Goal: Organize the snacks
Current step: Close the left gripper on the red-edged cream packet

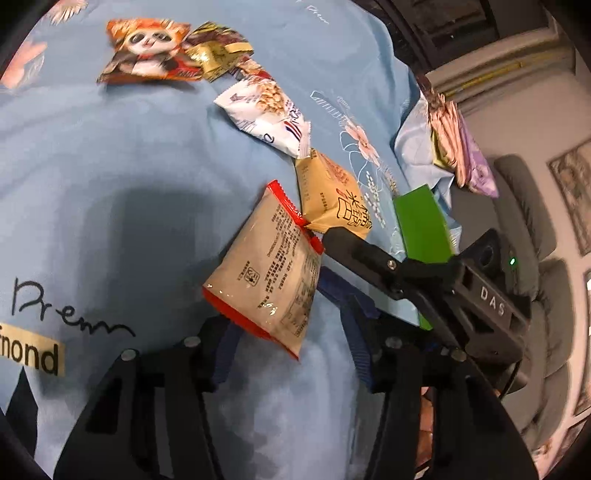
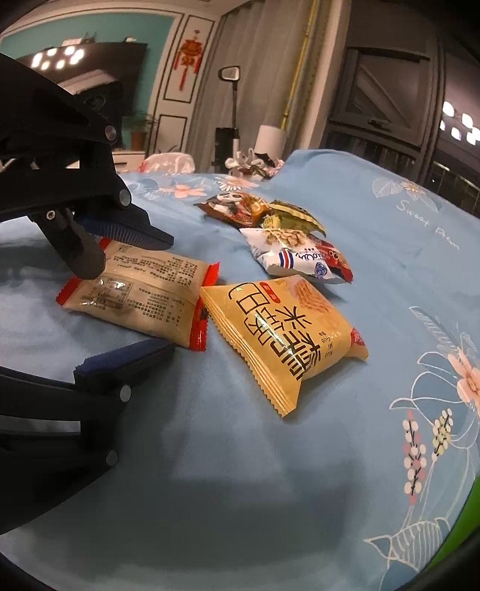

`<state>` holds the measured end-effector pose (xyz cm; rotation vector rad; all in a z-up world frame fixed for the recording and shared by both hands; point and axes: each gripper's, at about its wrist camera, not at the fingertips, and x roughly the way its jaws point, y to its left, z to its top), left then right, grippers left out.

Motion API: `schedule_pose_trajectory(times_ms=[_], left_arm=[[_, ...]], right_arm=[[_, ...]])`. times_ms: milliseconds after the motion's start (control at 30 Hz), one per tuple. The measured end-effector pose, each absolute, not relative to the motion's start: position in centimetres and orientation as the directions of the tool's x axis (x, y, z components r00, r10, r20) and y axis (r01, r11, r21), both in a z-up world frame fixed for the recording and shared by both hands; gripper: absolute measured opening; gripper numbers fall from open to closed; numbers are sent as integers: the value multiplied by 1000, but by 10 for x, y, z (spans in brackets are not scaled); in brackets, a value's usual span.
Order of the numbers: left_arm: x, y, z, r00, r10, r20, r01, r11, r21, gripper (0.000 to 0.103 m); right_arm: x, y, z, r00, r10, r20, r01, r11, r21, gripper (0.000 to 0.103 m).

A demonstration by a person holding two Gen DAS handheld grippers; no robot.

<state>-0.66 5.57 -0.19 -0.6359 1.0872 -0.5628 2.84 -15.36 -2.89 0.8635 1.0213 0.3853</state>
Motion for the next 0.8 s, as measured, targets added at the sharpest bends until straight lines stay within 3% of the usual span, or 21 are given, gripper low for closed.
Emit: schedule_pose_trajectory(times_ms=[33,100,133,233,333,433,500,533,700,800], left_arm=[[-5,60,-5,357,-709,-608,83,673,-735,47],[0,73,-15,336,-735,-589,5,627,-779,23],[4,82,-24,322,-747,-582,-46,601,-798,18],[7,91,-32,301,-784,-543,-76,548,-833,17],[4,83,-24,316,-746,-586,-22,612,-791,17],[1,77,-17,330,-715,-616,14,656,-754,17],[2,75,-19,328,-718,-614,13,653,-757,16],[2,75,-20,325,-717,-616,14,655,-755,14],[-2,62,-10,351,-661,-664,104,732,-674,10],[-1,62,-13,346,-664,-663,100,728,-678,9]], right_arm=[[28,-153,-29,492,654,-575,101,613,784,53],[28,-148,-30,475,668,-573,91,611,786,53],[28,-145,-29,467,668,-579,90,616,783,53],[29,-146,-31,498,650,-574,124,601,789,52],[31,-147,-33,498,641,-584,131,610,781,41],[32,-143,-31,505,624,-596,122,631,766,40],[33,-136,-29,514,599,-614,99,670,736,29],[34,-133,-32,509,594,-623,93,681,726,18],[33,-137,-37,525,640,-561,73,623,779,6],[31,-136,-34,523,630,-574,73,638,766,3]])
